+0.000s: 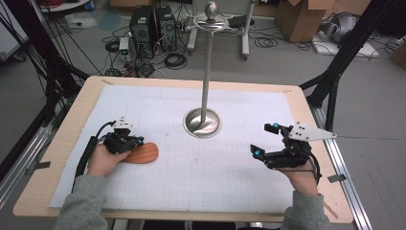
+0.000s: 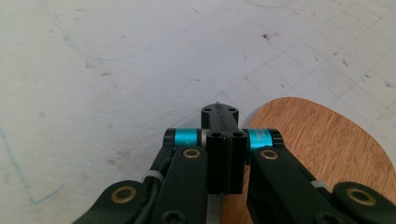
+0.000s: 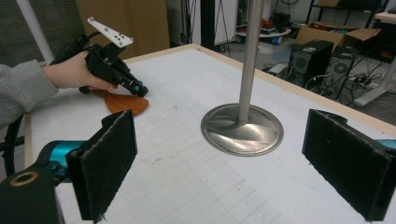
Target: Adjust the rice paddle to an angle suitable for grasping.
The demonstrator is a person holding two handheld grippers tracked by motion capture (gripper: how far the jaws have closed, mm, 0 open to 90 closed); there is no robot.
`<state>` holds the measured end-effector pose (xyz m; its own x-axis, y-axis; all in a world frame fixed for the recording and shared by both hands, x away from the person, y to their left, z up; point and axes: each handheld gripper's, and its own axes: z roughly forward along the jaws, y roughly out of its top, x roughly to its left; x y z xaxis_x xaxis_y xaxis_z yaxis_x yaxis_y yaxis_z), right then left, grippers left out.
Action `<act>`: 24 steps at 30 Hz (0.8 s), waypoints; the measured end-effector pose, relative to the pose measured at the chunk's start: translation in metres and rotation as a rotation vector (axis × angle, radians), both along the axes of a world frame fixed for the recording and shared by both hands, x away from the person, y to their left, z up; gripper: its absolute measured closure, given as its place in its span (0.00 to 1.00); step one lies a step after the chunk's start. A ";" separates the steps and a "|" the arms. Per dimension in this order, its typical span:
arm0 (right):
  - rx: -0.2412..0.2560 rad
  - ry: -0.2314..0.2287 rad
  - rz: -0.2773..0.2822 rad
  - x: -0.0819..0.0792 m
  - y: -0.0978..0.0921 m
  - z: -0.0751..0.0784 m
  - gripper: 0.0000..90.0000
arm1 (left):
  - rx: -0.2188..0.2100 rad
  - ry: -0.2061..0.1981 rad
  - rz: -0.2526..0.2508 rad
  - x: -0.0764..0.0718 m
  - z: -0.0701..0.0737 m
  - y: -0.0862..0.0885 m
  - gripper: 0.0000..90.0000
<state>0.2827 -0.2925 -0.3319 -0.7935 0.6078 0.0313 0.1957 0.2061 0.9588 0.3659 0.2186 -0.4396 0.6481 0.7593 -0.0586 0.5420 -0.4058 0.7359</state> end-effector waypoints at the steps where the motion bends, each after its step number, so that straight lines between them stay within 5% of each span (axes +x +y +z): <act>1: -0.002 -0.001 -0.001 0.000 0.000 0.000 0.10 | 0.001 0.003 -0.004 -0.002 0.000 -0.002 0.99; 16: -0.006 0.000 0.002 0.000 0.002 0.000 0.10 | 0.047 0.005 -0.137 -0.034 0.004 -0.027 0.99; 24: -0.011 0.002 0.002 0.000 0.002 0.000 0.10 | -0.018 -0.007 -0.185 -0.058 -0.002 -0.030 0.99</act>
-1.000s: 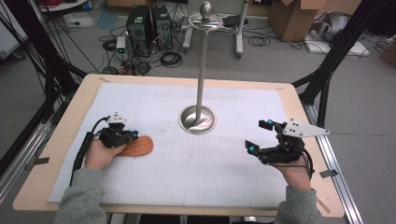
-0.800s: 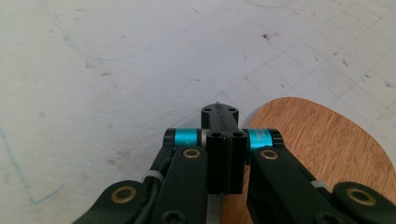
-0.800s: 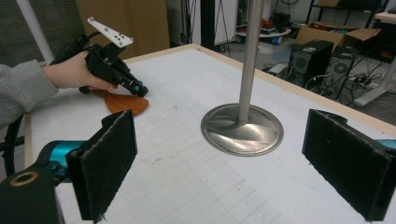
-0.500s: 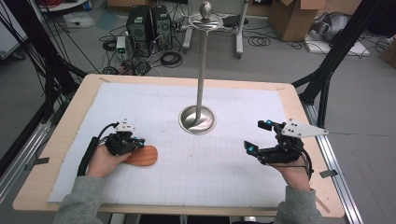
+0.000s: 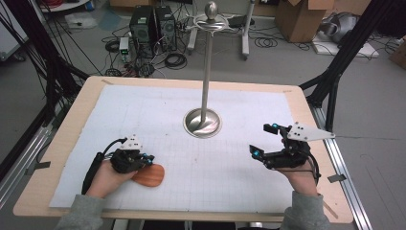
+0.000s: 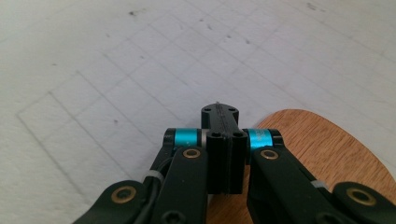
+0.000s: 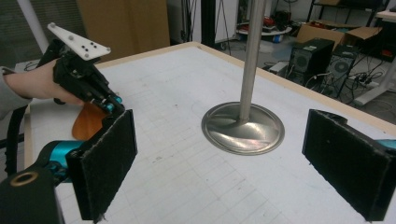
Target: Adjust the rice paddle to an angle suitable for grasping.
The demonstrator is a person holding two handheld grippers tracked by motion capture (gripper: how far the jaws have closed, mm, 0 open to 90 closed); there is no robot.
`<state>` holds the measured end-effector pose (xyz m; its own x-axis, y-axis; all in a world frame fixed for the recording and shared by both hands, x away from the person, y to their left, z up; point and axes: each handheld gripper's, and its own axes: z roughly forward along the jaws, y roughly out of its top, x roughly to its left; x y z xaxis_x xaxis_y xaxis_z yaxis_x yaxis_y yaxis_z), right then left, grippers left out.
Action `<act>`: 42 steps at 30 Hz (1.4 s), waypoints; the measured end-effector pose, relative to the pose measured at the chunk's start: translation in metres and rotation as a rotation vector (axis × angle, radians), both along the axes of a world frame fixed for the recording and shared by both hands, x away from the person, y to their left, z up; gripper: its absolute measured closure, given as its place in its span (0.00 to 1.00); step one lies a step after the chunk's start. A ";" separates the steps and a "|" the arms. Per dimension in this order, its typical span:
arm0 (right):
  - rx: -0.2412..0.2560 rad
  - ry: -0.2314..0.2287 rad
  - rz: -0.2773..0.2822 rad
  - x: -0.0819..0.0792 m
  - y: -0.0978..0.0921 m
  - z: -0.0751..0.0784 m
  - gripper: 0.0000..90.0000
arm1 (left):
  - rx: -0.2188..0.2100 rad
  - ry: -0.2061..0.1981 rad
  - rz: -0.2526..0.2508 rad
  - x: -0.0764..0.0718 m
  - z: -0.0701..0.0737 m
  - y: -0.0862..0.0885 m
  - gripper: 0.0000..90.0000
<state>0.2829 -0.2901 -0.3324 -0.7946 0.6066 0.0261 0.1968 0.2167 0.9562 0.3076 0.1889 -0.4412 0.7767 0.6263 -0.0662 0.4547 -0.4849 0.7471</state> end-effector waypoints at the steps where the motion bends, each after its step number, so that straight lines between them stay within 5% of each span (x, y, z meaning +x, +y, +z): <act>1: -0.005 0.000 0.002 0.000 0.001 0.000 0.10 | -0.008 0.000 -0.001 -0.002 0.000 0.001 0.99; 7: -0.010 -0.001 0.006 0.000 0.003 0.000 0.10 | -0.062 -0.095 0.050 -0.010 0.009 0.018 0.99; 15: 0.006 -0.002 0.010 0.005 0.004 0.001 0.10 | -0.098 -0.128 0.128 -0.031 0.015 0.060 0.99; 22: 0.006 -0.003 0.043 0.012 0.016 0.002 0.10 | -0.117 -0.116 0.159 -0.048 0.009 0.084 0.99; 42: 0.011 -0.004 0.052 0.016 0.019 0.003 0.10 | -0.130 -0.056 0.060 -0.059 -0.007 0.099 0.99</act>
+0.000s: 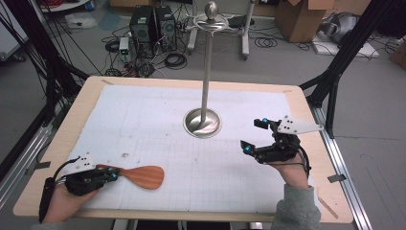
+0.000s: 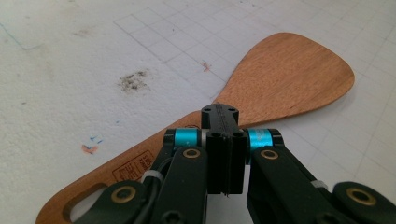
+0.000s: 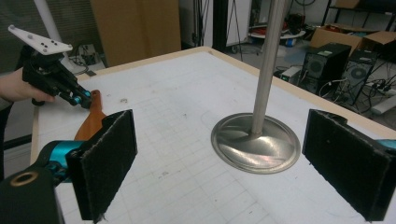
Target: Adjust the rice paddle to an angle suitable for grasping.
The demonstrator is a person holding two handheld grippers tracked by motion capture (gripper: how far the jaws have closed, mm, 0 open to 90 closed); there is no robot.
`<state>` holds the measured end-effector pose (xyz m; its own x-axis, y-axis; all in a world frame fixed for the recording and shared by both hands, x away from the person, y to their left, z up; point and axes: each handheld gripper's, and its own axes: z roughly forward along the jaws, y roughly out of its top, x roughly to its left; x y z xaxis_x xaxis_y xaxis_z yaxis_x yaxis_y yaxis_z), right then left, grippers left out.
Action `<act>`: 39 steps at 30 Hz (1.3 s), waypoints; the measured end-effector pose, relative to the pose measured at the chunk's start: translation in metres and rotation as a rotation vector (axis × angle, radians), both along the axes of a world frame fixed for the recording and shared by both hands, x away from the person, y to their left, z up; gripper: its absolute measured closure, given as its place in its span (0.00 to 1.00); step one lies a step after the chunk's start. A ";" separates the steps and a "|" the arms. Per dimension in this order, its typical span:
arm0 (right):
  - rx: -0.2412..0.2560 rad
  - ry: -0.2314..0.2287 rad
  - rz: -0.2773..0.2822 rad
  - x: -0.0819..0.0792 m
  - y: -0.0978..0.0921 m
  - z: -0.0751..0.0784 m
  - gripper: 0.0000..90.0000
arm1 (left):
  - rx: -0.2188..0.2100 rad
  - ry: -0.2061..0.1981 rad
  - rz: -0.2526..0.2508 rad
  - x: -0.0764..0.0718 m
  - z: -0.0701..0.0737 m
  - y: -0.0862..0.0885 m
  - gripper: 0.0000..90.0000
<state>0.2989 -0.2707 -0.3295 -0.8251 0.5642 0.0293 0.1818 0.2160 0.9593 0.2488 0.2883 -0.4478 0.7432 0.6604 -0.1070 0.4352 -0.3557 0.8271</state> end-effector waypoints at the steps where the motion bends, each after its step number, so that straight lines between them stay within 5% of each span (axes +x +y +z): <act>1: 0.000 0.001 -0.001 0.000 0.000 0.000 0.10 | -0.001 0.005 0.000 0.000 0.000 0.000 0.99; 15: -0.005 0.002 -0.020 -0.006 -0.008 -0.001 0.10 | 0.041 0.038 0.079 0.016 -0.001 -0.006 0.99; 39: 0.006 0.012 -0.059 -0.014 -0.025 -0.003 0.10 | 0.061 0.035 0.099 0.069 -0.001 -0.069 0.99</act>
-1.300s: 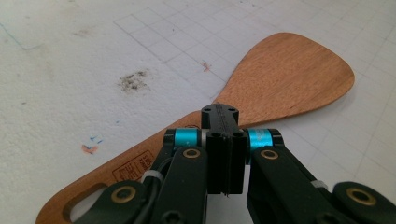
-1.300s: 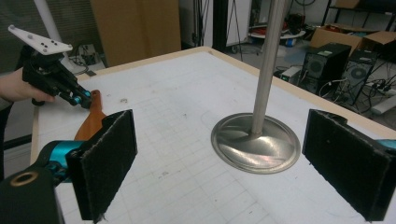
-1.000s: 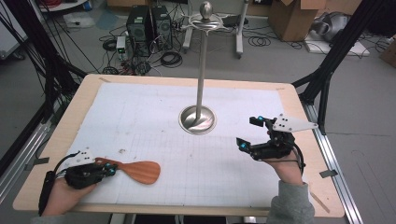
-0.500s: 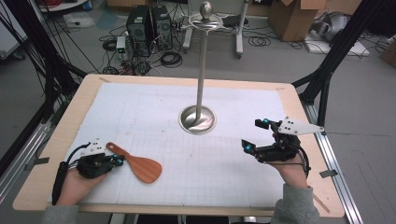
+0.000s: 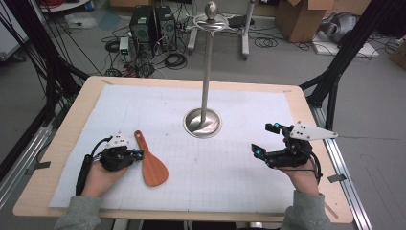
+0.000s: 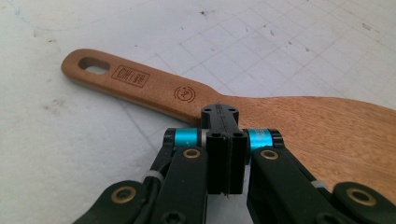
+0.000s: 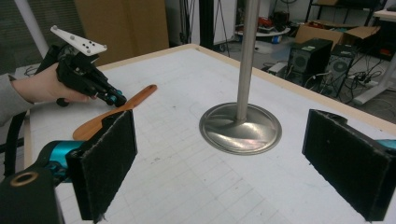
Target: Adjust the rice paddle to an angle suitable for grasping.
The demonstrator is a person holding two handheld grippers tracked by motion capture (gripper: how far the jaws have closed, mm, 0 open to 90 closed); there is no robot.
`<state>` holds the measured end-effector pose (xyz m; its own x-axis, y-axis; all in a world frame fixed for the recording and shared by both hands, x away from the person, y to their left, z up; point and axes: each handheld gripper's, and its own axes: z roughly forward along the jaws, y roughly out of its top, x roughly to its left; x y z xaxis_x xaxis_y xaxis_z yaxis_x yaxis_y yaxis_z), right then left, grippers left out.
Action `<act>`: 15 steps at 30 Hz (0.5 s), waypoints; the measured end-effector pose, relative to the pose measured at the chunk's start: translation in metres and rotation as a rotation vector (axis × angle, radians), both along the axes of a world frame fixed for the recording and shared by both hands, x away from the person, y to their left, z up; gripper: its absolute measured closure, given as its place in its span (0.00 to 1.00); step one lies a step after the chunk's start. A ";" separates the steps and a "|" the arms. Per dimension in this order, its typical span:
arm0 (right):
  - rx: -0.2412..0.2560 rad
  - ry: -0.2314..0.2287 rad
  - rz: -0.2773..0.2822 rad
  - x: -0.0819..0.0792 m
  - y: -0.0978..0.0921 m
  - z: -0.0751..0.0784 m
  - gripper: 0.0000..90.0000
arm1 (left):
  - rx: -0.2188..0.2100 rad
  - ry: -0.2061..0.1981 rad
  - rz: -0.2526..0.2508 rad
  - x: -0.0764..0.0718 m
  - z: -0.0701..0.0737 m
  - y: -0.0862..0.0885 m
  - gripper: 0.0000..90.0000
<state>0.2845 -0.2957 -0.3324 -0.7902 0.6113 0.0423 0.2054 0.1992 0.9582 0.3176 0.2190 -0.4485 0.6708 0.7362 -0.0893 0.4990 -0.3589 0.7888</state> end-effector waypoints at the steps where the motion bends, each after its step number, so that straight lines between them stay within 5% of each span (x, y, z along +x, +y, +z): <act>1: -0.002 -0.007 0.001 0.001 0.000 0.000 0.10 | 0.007 -0.006 0.002 -0.001 0.000 0.000 0.99; 3: -0.004 0.000 0.004 0.000 0.001 0.000 0.10 | 0.035 -0.041 0.016 -0.004 0.001 -0.003 0.99; 8: -0.012 0.004 0.005 0.001 0.002 -0.001 0.10 | 0.009 -0.083 -0.017 -0.012 0.010 -0.016 0.99; 15: -0.009 -0.005 0.004 0.001 0.002 -0.001 0.10 | 0.024 -0.078 -0.105 -0.015 0.016 -0.057 0.99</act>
